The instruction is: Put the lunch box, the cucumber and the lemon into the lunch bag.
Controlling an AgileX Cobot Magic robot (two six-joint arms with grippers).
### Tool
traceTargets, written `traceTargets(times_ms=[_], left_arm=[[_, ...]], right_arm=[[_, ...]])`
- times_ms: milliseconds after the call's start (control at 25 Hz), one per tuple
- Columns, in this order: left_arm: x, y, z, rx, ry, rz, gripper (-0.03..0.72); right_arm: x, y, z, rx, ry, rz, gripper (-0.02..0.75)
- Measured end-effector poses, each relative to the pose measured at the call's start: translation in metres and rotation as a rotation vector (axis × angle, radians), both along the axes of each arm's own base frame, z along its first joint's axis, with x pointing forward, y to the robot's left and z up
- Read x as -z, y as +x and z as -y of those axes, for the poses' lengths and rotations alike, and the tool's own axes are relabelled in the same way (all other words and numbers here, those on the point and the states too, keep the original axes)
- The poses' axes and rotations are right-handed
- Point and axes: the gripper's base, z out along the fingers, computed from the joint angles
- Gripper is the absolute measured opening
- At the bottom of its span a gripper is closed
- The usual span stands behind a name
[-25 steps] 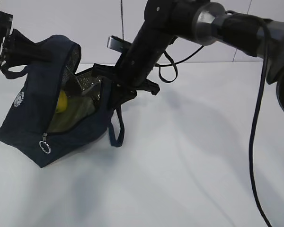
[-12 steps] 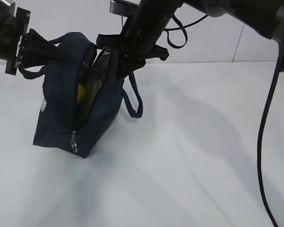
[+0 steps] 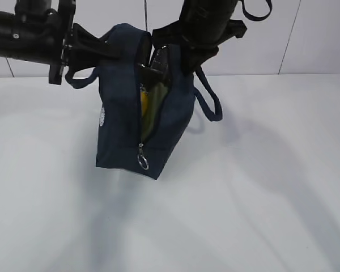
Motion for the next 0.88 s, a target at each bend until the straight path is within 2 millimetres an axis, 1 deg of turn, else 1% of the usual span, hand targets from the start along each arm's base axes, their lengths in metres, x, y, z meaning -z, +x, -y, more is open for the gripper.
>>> traceTargets(times_ms=[80, 240, 320, 360, 520, 600, 760, 880], left_arm=[[0.010, 0.004, 0.010, -0.005, -0.029, -0.038, -0.009], [0.033, 0.009, 0.033, -0.011, -0.075, -0.116, -0.009], [0.041, 0.011, 0.039, -0.017, -0.096, -0.144, -0.009], [0.044, 0.011, 0.041, -0.017, -0.101, -0.153, -0.009], [0.056, 0.014, 0.042, -0.017, -0.118, -0.188, -0.009], [0.058, 0.014, 0.043, -0.012, -0.126, -0.193, -0.009], [0.059, 0.016, 0.037, -0.013, -0.114, -0.185, -0.009], [0.064, 0.018, 0.033, -0.012, -0.109, -0.195, -0.009]], right_arm=[[0.006, -0.006, 0.004, 0.001, -0.031, -0.025, 0.000], [0.027, -0.010, 0.010, 0.001, -0.102, -0.079, 0.000], [0.028, -0.010, 0.011, 0.002, -0.112, -0.079, 0.000], [0.025, -0.011, 0.013, 0.003, -0.117, -0.070, 0.000], [0.016, -0.011, 0.020, 0.005, -0.177, -0.020, 0.000], [0.015, -0.011, 0.022, 0.005, -0.197, -0.008, 0.000], [0.013, -0.012, 0.023, 0.006, -0.198, -0.001, 0.000], [0.013, -0.012, 0.023, 0.006, -0.196, 0.000, 0.000]])
